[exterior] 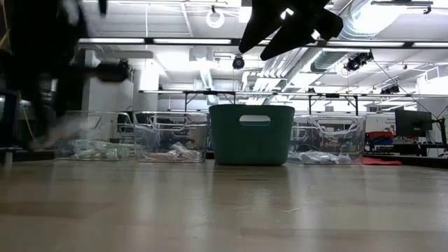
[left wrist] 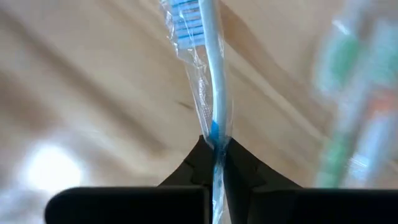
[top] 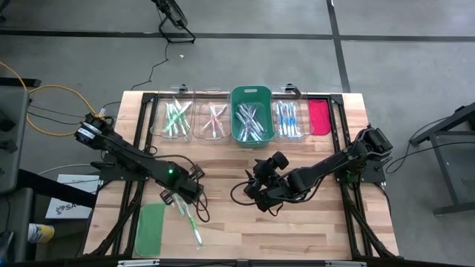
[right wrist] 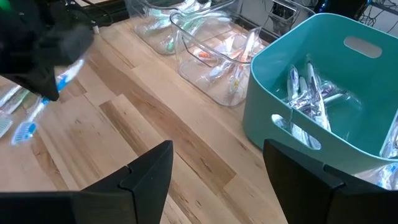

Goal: Pick & Place Toothbrushes
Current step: Put the blue toothbrush into the right transparent bin, then put the green toothbrush into the left transparent bin

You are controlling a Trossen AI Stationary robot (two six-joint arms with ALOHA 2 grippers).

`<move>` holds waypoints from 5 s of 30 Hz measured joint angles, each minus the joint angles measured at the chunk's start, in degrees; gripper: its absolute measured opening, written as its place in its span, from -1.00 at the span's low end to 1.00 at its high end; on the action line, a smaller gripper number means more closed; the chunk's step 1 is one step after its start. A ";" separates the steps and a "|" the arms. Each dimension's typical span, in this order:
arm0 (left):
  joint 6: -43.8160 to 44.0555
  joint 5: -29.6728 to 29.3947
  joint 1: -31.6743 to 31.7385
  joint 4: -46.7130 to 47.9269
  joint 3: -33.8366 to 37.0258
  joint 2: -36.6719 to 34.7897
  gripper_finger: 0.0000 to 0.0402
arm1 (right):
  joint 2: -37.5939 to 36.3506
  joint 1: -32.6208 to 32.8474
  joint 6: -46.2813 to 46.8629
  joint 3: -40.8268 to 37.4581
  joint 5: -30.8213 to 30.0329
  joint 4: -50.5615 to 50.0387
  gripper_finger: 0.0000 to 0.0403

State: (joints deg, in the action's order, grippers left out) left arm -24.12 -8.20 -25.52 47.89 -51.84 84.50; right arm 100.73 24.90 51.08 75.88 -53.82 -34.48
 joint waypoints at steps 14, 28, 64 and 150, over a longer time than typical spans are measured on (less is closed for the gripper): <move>-9.38 -18.48 1.82 -31.25 5.37 -18.26 -0.97 | 0.00 5.43 -3.25 0.00 -3.96 2.02 0.21; -11.71 -1.05 6.43 -82.20 17.90 -19.76 -0.97 | 0.00 5.27 -32.07 0.02 -1.95 29.88 0.21; -12.06 0.90 6.42 -85.03 17.80 -19.63 -0.93 | 0.11 -5.31 -45.13 0.00 23.53 35.99 -0.91; -4.69 -23.70 6.38 -54.10 17.82 -17.84 0.14 | -10.41 -56.82 -13.42 -0.02 51.10 -33.61 -0.16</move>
State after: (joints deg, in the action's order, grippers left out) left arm -28.81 -31.90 -19.14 -6.20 -34.02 66.65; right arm 90.31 -31.92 37.66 75.85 -2.72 -68.09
